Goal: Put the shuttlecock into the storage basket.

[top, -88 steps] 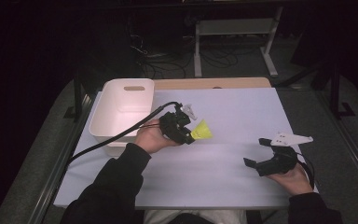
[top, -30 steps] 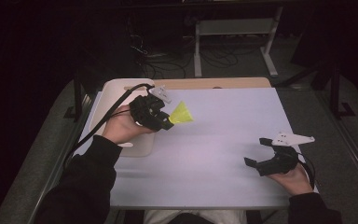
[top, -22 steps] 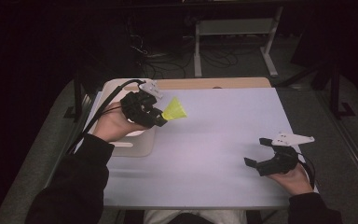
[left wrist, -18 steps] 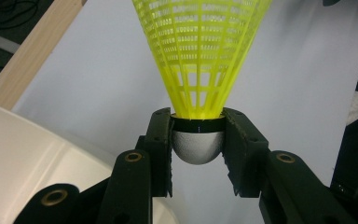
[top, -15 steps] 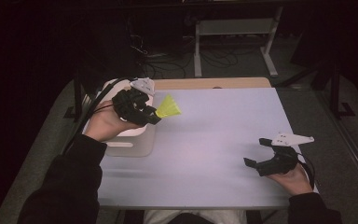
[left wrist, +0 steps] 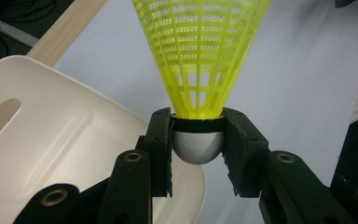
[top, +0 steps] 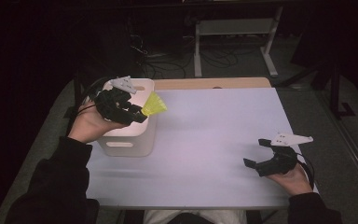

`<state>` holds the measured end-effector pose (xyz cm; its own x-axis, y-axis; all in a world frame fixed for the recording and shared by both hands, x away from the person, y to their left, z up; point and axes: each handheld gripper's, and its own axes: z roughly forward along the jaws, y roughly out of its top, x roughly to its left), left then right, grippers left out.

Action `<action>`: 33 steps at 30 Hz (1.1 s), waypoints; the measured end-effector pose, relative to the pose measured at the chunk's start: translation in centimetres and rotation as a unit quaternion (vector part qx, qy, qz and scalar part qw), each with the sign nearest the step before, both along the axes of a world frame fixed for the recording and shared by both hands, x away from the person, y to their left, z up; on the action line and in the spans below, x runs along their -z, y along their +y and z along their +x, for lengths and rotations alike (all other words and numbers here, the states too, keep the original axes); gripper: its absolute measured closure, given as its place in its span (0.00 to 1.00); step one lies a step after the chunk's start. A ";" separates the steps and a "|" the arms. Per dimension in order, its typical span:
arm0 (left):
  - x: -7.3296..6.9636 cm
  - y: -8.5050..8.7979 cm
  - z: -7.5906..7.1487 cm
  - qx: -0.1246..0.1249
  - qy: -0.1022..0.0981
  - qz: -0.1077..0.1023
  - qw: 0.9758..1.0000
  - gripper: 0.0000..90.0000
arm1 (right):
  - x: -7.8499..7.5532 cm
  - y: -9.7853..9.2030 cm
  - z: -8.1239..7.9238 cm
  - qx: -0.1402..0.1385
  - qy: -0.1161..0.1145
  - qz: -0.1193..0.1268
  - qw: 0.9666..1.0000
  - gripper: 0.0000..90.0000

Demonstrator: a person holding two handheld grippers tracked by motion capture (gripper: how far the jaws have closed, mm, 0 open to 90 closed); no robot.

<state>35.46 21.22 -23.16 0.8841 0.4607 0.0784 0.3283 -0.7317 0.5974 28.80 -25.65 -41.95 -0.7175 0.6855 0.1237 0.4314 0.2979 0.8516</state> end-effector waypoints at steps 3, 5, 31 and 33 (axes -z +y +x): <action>-0.2 0.6 0.0 -0.004 0.001 -0.004 1.000 0.72 | 0.0 0.0 0.0 0.000 0.001 -0.001 1.000 0.00; -0.3 1.0 0.0 -0.009 0.001 -0.005 1.000 0.72 | 0.0 0.0 0.0 0.000 0.001 0.000 1.000 0.00; 1.4 6.1 1.0 -0.052 0.017 -0.023 0.998 0.72 | 0.1 0.1 0.0 -0.001 0.004 -0.004 1.000 0.00; 1.6 6.2 1.1 -0.052 0.018 -0.018 0.998 0.72 | 0.1 0.1 0.0 -0.002 0.004 -0.005 1.000 0.00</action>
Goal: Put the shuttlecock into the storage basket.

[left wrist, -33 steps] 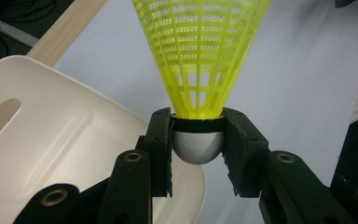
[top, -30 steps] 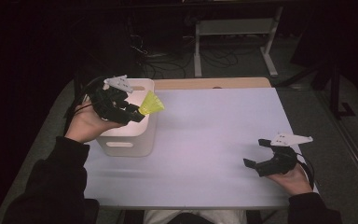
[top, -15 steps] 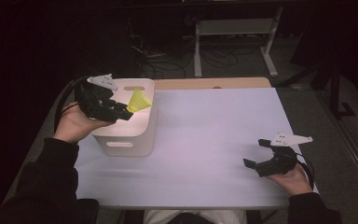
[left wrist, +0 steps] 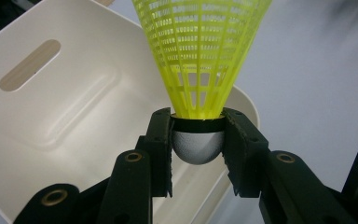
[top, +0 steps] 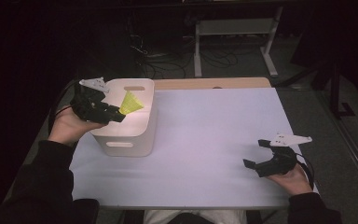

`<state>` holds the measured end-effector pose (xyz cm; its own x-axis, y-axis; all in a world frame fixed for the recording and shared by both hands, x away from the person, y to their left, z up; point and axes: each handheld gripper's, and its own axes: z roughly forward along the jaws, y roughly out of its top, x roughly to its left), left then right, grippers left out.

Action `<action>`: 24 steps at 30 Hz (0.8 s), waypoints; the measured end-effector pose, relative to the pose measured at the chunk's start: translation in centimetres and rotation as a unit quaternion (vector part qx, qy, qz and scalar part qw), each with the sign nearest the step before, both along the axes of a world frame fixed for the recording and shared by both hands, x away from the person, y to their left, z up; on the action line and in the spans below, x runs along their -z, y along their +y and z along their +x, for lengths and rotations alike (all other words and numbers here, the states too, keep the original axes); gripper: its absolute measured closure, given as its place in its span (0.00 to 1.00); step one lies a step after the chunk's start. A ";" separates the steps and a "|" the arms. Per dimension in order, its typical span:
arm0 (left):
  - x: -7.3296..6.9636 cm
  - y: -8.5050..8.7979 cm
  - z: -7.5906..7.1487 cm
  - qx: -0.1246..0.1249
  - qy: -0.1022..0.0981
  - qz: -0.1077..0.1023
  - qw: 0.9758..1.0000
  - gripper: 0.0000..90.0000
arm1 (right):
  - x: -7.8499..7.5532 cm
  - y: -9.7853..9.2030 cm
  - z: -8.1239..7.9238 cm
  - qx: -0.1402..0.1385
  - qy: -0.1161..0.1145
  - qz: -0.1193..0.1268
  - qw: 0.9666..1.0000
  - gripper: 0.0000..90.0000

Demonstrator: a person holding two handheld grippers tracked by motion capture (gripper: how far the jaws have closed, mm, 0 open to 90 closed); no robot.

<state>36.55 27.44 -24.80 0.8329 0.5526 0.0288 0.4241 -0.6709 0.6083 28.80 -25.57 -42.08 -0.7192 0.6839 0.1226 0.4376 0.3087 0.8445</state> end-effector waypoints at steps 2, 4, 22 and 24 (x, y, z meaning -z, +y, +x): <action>0.2 0.1 0.0 -0.001 0.002 -0.001 1.000 0.72 | 0.0 0.0 0.0 0.000 0.000 0.000 1.000 0.00; 0.3 0.1 0.1 -0.001 0.003 0.002 1.000 0.72 | 0.0 0.0 0.0 0.000 0.000 0.000 1.000 0.00; 1.5 -1.0 0.6 0.013 0.028 0.028 0.999 0.72 | 0.0 0.0 0.0 -0.001 0.001 -0.001 1.000 0.00; 1.6 -1.1 0.6 0.013 0.030 0.032 0.999 0.72 | 0.0 0.0 0.0 -0.002 0.001 -0.002 1.000 0.00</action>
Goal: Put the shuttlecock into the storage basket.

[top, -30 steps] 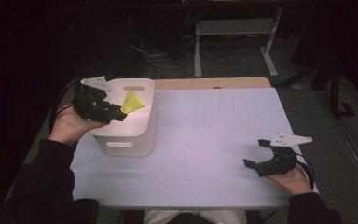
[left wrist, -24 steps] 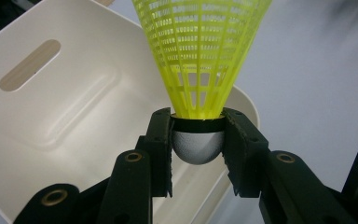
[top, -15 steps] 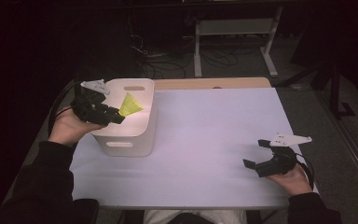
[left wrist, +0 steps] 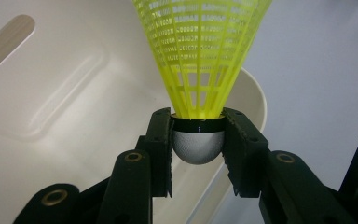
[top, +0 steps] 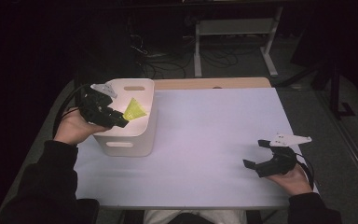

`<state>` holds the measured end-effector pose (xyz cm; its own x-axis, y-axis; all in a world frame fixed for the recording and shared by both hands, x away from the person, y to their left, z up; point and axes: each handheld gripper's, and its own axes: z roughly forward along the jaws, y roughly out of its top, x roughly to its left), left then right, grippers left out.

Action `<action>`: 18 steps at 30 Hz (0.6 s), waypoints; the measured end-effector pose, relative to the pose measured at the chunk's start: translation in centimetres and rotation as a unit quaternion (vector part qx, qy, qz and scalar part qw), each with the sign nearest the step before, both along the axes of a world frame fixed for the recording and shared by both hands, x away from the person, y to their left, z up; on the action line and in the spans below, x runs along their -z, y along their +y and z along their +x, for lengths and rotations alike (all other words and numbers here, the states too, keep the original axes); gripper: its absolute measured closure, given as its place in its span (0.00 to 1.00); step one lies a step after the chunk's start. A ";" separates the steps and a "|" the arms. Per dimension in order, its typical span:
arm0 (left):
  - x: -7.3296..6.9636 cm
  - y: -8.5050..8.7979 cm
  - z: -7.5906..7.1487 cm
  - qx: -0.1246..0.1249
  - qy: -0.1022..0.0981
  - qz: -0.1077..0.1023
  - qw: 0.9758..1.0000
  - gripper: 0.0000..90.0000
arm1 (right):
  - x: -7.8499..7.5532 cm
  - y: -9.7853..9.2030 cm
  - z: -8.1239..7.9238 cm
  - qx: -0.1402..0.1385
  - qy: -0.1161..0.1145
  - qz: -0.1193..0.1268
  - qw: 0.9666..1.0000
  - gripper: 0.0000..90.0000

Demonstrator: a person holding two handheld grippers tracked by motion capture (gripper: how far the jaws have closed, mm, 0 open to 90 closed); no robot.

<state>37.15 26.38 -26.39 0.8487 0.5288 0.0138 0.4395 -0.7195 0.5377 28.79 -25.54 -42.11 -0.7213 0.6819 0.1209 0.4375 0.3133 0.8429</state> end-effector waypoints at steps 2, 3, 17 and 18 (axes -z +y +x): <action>0.2 -0.1 0.0 0.000 0.003 0.004 1.000 0.72 | 0.0 0.0 0.0 0.000 0.000 0.000 1.000 0.00; 0.3 -0.2 0.0 0.000 0.003 0.008 1.000 0.72 | 0.0 0.0 0.0 0.000 0.000 0.000 1.000 0.00; 1.1 0.5 0.2 -0.007 0.015 0.017 1.000 0.72 | 0.1 0.1 0.0 -0.002 0.002 -0.002 1.000 0.00; 1.2 0.6 0.2 -0.009 0.016 0.016 1.000 0.72 | 0.1 0.1 0.0 -0.002 0.002 -0.002 1.000 0.00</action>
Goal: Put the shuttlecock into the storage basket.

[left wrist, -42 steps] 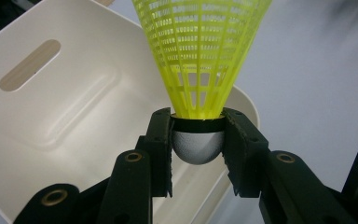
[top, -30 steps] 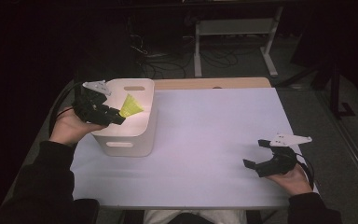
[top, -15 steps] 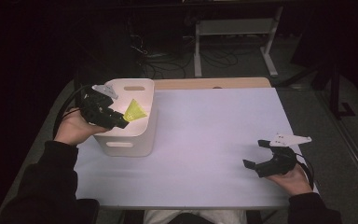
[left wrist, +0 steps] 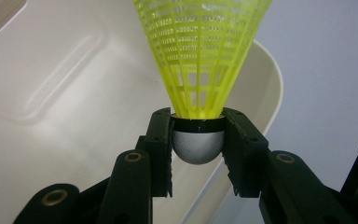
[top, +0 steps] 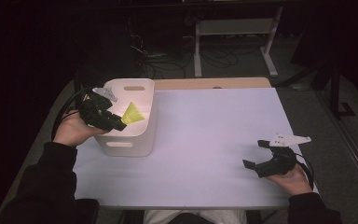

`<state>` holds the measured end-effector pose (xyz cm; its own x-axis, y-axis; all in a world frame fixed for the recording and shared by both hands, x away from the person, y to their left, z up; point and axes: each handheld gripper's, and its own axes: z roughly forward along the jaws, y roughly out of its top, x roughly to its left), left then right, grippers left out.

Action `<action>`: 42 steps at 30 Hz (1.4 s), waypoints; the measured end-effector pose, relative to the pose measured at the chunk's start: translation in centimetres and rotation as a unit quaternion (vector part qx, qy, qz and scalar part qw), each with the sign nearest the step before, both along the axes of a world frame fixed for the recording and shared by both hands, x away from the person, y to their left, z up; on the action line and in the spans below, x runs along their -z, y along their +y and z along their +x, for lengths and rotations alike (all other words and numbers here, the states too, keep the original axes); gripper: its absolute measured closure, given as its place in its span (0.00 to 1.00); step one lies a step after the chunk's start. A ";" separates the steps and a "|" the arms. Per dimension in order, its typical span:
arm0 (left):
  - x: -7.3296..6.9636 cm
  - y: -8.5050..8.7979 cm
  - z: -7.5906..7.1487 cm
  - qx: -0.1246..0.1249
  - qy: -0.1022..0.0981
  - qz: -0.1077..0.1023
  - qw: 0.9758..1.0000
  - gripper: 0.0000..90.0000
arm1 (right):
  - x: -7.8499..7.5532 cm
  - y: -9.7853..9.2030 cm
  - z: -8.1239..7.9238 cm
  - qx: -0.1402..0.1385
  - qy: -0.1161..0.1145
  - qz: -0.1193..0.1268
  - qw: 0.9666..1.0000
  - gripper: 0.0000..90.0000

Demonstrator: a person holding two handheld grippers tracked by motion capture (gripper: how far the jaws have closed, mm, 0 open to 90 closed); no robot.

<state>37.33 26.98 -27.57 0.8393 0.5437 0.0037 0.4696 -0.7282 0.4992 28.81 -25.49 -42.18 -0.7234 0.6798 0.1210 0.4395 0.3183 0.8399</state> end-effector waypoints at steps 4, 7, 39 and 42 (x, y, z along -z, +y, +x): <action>0.2 0.3 0.2 -0.004 0.003 0.001 1.000 0.72 | 0.0 0.0 0.0 0.000 0.000 -0.001 1.000 0.00; 0.3 0.5 0.3 -0.007 0.006 0.001 1.000 0.72 | 0.0 0.0 0.0 0.000 0.001 -0.001 1.000 0.00; 2.2 0.6 1.4 -0.023 0.047 0.029 0.998 0.72 | 0.0 0.0 0.0 -0.001 0.003 -0.001 1.000 0.00; 2.3 0.4 1.5 -0.023 0.049 0.032 0.998 0.72 | 0.0 0.0 -0.1 -0.001 0.004 -0.001 1.000 0.00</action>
<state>38.88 27.34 -29.86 0.8119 0.5823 -0.0411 0.5469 -0.7342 0.4022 28.75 -25.48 -42.20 -0.7238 0.6785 0.1256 0.4451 0.3201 0.8363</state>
